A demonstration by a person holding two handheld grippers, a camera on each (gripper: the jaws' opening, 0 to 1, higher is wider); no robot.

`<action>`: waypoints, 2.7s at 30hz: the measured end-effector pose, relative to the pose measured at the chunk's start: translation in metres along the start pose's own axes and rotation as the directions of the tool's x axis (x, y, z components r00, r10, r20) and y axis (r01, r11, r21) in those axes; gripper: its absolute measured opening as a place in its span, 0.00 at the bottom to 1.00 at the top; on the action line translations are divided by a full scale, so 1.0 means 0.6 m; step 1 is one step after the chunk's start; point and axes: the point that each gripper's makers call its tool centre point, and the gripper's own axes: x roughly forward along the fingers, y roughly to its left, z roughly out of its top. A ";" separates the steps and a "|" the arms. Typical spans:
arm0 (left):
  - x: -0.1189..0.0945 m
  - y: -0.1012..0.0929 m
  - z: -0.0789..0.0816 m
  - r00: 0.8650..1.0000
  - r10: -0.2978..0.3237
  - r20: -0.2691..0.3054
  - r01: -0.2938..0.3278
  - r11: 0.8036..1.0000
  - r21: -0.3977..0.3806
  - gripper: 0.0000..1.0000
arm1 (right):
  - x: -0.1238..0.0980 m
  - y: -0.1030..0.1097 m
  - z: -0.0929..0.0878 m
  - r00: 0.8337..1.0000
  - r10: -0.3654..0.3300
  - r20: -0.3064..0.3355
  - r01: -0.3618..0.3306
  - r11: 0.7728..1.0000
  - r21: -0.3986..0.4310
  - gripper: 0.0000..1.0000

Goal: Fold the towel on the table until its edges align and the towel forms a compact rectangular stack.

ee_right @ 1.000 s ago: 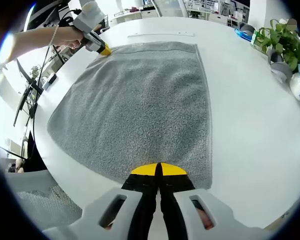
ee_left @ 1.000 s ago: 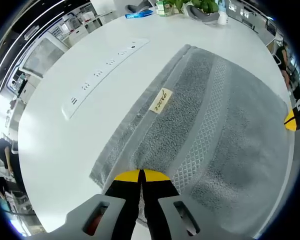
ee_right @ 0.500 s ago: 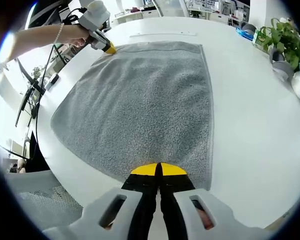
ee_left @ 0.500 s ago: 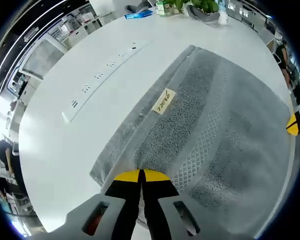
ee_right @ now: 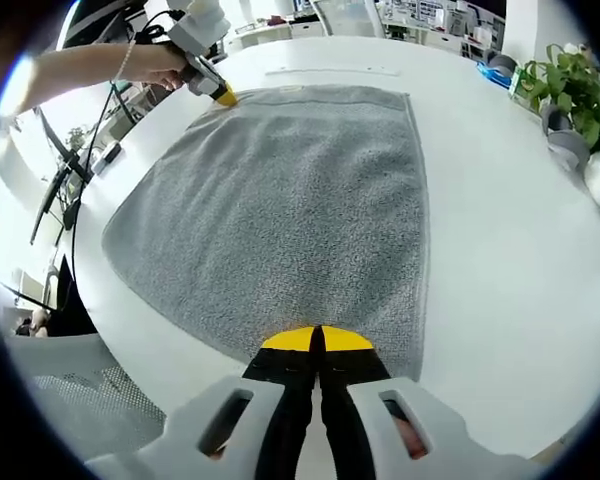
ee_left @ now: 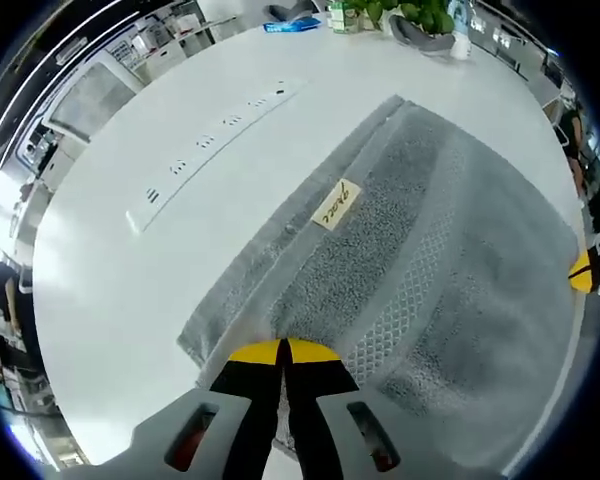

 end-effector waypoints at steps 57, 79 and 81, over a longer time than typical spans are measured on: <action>-0.241 -0.309 -0.237 0.911 -0.156 0.382 0.189 0.981 -0.050 0.36 | -0.069 -0.006 -0.024 0.977 0.198 -0.080 -0.206 0.778 -0.593 0.26; -0.185 -0.343 -0.308 0.954 -0.180 0.240 0.179 0.984 0.027 0.28 | -0.039 -0.042 -0.044 0.984 0.118 -0.136 -0.178 0.756 -0.630 0.19; -0.186 -0.342 -0.310 0.956 -0.175 0.237 0.171 0.985 0.038 0.28 | -0.036 -0.046 -0.046 0.985 0.107 -0.137 -0.170 0.751 -0.638 0.16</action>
